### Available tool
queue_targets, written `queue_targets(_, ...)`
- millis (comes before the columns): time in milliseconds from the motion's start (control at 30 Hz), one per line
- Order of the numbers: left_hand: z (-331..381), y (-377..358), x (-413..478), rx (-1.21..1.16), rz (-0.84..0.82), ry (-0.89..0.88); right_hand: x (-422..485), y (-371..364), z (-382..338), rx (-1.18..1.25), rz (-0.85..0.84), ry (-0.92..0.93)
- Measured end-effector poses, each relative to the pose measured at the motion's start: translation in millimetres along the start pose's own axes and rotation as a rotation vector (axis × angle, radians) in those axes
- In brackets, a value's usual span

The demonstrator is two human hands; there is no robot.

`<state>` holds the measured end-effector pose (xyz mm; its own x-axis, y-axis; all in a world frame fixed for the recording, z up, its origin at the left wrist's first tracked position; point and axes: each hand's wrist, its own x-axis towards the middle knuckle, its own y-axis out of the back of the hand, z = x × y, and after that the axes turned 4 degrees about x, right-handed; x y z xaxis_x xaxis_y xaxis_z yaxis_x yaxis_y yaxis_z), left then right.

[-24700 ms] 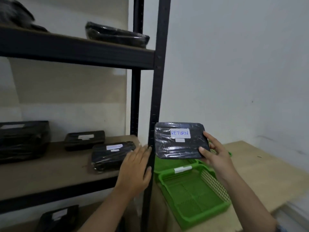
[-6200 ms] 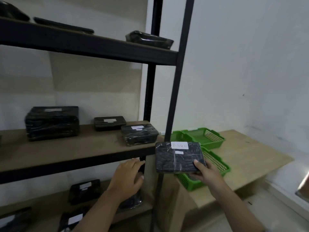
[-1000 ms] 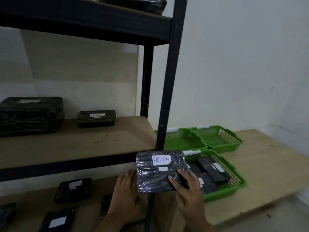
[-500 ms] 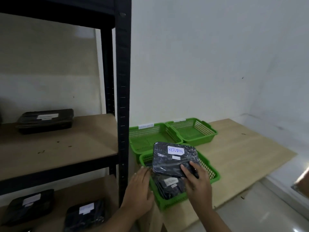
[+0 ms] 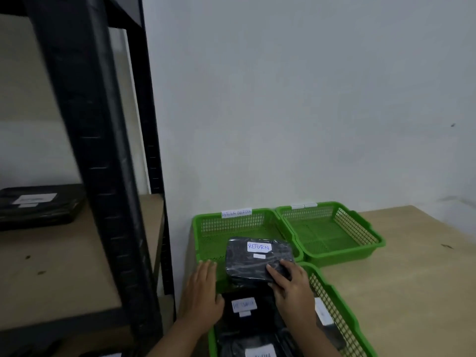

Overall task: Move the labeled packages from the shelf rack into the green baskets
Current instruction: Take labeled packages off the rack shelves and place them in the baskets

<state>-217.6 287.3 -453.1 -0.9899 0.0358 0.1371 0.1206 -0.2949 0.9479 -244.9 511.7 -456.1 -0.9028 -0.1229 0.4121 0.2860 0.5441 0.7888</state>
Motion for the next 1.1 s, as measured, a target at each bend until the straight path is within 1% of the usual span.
queue_targets(133, -3, -11, 31, 0.034, -0.008, 0.176, 45, -20, 10, -0.009, -0.08, 0.064)
queue_targets(233, -5, -15, 49, 0.119, -0.035, 0.24, 77, -41, 11, -0.067, -0.16, 0.096)
queue_targets(333, -7, -19, 63, 0.133, -0.081, 0.312, 102, -69, 16, -0.094, -0.246, 0.092)
queue_targets(400, -12, -24, 68, 0.12, -0.108, 0.343, 112, -85, 19, -0.039, -0.276, 0.049)
queue_targets(500, -17, -30, 68, 0.112, -0.194, 0.353, 123, -102, 21, 0.002, -0.364, 0.012)
queue_targets(567, -20, -33, 68, 0.103, -0.212, 0.352, 130, -111, 22, -0.013, -0.44, 0.003)
queue_targets(667, -23, -36, 67, 0.079, -0.218, 0.345, 140, -125, 22, -0.006, -0.509, 0.005)
queue_targets(800, -23, -35, 65, 0.045, -0.234, 0.34, 151, -139, 16, -0.055, -0.637, -0.006)
queue_targets(967, -23, -36, 64, 0.032, -0.233, 0.343, 163, -145, 14, -0.157, -0.707, 0.036)
queue_targets(1100, -22, -39, 63, 0.026, -0.216, 0.358, 170, -144, 14, -0.206, -0.791, 0.031)
